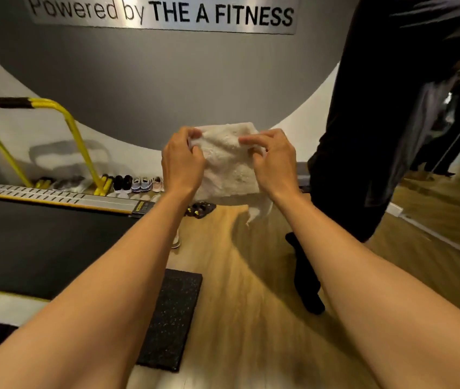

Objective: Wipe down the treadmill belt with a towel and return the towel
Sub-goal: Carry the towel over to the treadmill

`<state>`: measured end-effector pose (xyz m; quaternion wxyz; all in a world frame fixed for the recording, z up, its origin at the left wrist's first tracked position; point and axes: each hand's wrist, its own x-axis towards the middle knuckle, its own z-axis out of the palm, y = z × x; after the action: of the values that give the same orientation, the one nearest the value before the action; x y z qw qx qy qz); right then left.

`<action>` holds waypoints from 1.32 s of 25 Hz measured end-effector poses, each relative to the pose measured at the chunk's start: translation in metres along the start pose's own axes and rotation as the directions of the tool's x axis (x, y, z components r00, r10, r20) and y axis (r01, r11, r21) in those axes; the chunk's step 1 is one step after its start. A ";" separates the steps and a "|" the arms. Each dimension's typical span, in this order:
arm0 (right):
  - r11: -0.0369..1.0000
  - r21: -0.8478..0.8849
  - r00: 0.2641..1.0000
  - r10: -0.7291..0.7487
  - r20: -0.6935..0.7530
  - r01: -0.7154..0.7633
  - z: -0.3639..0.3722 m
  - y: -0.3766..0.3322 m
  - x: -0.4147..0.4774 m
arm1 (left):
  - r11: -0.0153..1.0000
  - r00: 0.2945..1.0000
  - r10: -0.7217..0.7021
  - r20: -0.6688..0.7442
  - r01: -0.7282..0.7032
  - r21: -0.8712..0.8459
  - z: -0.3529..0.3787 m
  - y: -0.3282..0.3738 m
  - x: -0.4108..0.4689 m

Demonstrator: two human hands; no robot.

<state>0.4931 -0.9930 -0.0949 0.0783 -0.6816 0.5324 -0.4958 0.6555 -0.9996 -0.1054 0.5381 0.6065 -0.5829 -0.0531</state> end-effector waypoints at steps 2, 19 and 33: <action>0.999 0.049 0.999 -0.019 0.039 0.018 0.042 0.012 0.030 | 0.998 0.999 -0.040 -0.028 0.042 0.050 0.011 -0.033 0.029; 0.920 0.342 0.864 -0.323 0.387 0.191 0.435 -0.008 0.280 | 0.924 0.885 -0.278 -0.373 0.353 0.150 -0.002 -0.324 0.316; 0.832 0.515 0.625 -0.517 0.584 0.207 0.757 -0.128 0.349 | 0.771 0.652 -0.410 -0.638 0.621 0.139 -0.123 -0.556 0.441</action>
<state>1.1300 -1.5386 -0.1825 0.3080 -0.8811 0.1961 -0.3005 1.2408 -1.4074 -0.2030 0.5336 0.8196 -0.1917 0.0820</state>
